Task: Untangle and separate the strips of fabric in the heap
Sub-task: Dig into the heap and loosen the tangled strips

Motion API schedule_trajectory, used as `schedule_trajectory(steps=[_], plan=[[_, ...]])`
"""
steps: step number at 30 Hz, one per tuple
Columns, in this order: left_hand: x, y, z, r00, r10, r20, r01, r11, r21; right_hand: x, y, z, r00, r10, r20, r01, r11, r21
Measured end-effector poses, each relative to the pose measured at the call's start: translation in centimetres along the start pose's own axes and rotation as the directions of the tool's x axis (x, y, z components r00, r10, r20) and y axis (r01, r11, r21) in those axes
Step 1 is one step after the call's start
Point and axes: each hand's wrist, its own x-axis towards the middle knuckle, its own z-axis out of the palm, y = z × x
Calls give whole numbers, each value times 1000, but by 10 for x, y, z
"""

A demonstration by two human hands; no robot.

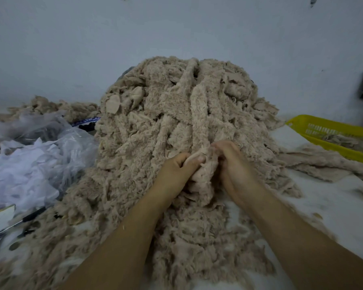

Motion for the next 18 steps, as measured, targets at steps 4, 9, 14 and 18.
schedule_trajectory(steps=[4,9,14,18], plan=[[-1,2,0,997,77,-2,-76,997,24,-4,4,2,998,36,48,-20,950,-310],[-5,9,2,989,140,54,-142,989,33,-5,4,4,1000,-6,-2,4,893,-450],[-6,17,8,985,156,73,-146,981,-125,0,2,7,998,13,-63,-27,974,-226],[-4,17,8,997,43,59,-19,934,-356,3,3,10,992,37,-121,-58,983,-176]])
